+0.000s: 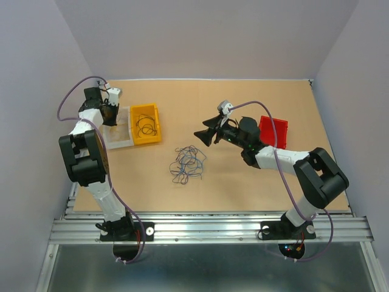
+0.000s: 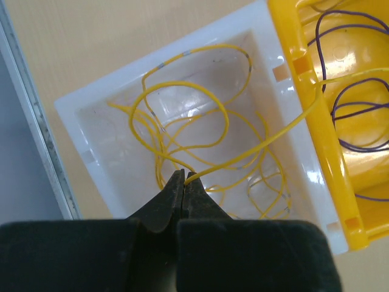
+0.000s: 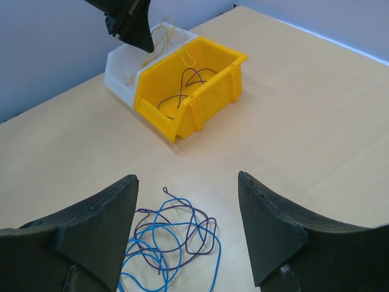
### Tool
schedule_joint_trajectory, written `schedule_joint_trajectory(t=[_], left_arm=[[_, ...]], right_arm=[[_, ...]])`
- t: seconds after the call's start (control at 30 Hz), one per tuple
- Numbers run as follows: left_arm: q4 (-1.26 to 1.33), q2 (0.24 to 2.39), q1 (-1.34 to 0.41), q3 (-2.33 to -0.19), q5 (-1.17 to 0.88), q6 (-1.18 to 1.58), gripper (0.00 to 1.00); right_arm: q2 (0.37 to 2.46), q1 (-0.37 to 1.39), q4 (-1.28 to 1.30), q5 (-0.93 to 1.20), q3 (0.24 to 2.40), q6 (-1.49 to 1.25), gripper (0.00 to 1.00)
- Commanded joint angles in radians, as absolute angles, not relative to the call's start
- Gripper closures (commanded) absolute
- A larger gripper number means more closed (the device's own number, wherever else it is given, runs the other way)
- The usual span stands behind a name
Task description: Untangle the cables
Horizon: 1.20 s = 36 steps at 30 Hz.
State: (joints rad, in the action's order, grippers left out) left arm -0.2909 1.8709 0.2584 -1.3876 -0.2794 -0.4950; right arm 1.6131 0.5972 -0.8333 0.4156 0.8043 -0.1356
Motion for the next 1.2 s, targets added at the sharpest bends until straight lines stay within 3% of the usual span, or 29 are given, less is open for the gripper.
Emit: schedule_joint_trajectory(t=[0.0,0.37,0.63,0.83,1.17], left_arm=[[-0.235,1.870,0.261,-1.397,-0.167,-0.453,0.96],[-0.215,1.852,0.239,-1.379,-0.178,-0.446,0.94],[-0.258,1.738,0.245,-1.351,-0.130,-0.482,1.00],[-0.308,1.747,0.316,-1.373,-0.236,-0.508,1.00],[-0.322,1.808,0.321,-1.399,-0.206,-0.554,1.00]], right_arm=[[1.595,0.604,-0.856,0.414,0.844,-0.123,0.28],[1.591,0.604,-0.848,0.413,0.839,-0.117,0.28],[1.586,0.606,-0.848,0.413,0.835,-0.115,0.28],[1.586,0.604,-0.848,0.422,0.836,-0.118,0.28],[1.707,0.618,-0.841,0.483,0.949,-0.221,0.32]])
